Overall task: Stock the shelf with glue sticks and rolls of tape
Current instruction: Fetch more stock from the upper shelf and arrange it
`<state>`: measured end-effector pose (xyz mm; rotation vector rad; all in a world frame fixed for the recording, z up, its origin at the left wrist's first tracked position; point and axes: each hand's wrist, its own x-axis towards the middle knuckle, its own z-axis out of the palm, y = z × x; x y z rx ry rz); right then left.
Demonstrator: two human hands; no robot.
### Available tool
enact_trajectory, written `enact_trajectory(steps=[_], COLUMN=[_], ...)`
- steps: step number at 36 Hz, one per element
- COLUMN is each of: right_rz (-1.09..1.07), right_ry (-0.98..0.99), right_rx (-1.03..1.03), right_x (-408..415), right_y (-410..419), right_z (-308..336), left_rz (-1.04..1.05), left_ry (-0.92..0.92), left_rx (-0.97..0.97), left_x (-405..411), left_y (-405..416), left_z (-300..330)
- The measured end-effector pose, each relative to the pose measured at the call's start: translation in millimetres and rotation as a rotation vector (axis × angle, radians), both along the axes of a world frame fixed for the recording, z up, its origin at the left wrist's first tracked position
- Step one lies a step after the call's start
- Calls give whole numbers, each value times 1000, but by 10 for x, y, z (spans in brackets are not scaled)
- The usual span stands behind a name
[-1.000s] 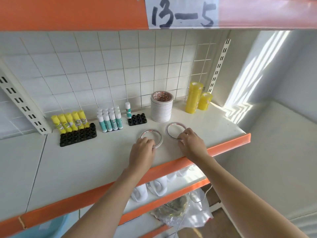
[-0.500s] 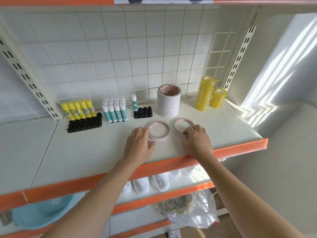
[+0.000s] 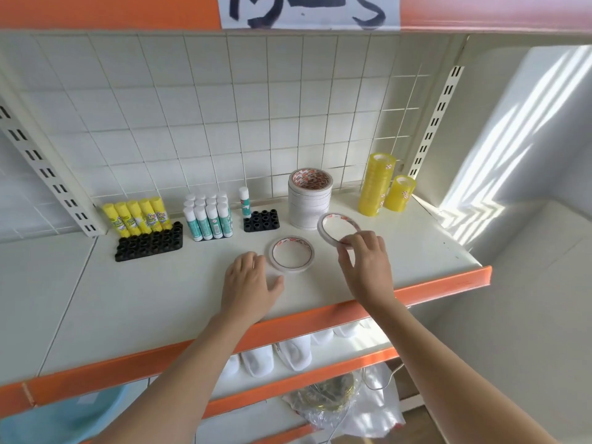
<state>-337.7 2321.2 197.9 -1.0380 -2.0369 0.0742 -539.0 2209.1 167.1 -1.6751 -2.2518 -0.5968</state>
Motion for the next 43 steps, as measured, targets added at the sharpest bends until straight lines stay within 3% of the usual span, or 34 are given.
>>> enact_trajectory(steps=[10,23,43], right_rz=[55,26,109], right_ry=[69,-177,-239], right_rx=[147,-39,-96], right_x=[-360,-821,-782], right_y=[250,710,696], right_z=[548,739,814], left_rz=[16,25,46], left_ry=[-35,-47,-71], left_rx=[18,9,-34], left_x=[8,-8,-9], left_y=[26,21,32], left_z=[-43,-88,-104])
